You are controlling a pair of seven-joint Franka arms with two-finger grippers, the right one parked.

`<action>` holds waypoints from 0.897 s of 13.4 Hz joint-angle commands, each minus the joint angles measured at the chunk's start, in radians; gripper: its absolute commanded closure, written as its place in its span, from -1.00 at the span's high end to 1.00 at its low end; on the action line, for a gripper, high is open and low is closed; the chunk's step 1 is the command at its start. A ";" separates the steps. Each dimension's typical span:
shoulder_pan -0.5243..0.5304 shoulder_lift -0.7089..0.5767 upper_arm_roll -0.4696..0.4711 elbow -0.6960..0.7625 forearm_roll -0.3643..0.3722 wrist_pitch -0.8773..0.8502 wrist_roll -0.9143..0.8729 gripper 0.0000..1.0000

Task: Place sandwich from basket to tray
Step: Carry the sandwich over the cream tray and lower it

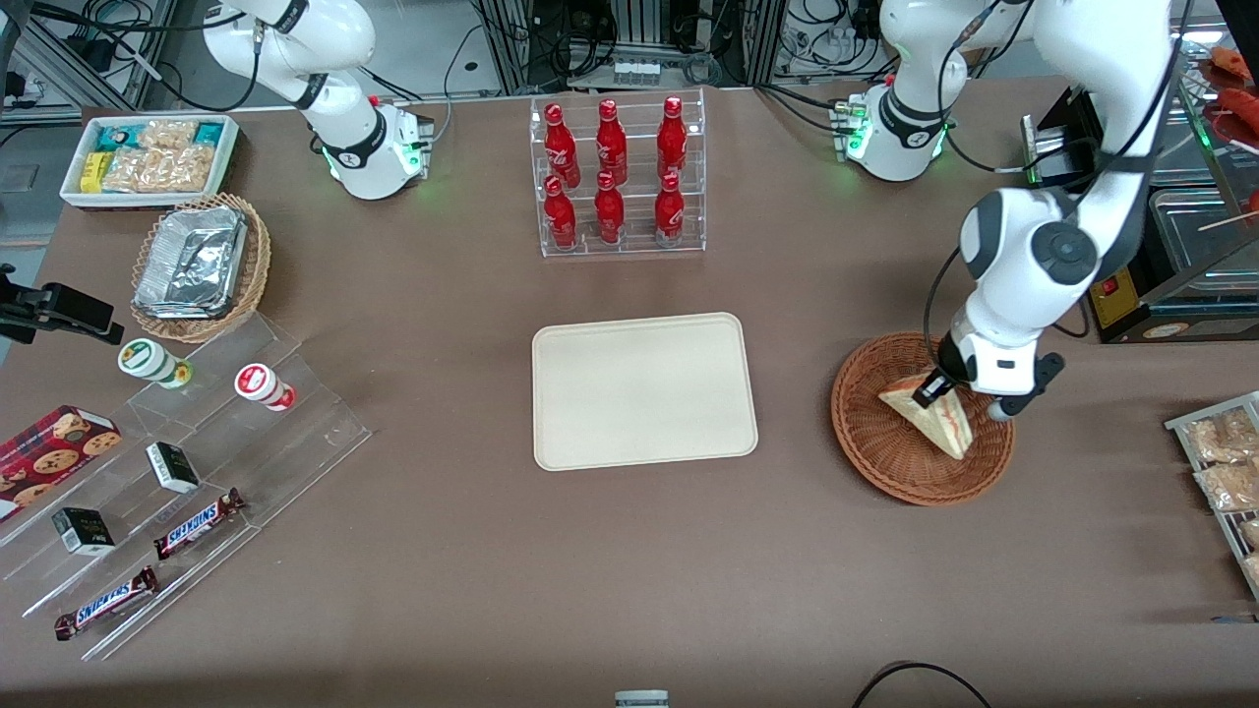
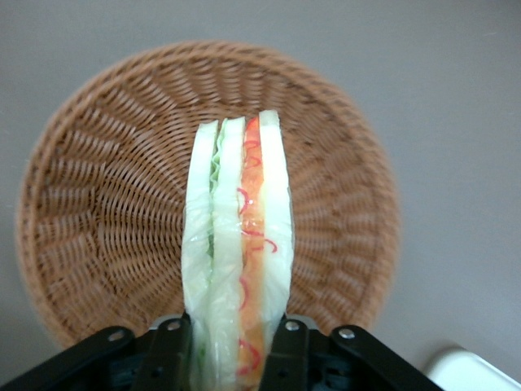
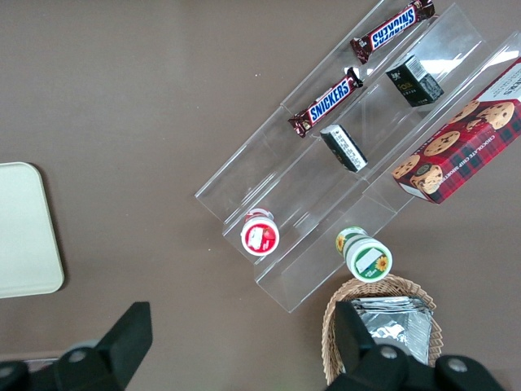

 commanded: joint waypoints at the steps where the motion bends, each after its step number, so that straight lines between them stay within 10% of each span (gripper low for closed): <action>1: 0.000 -0.016 -0.084 0.227 0.022 -0.280 0.007 -1.00; 12: -0.344 0.387 -0.188 0.617 0.205 -0.306 -0.150 -1.00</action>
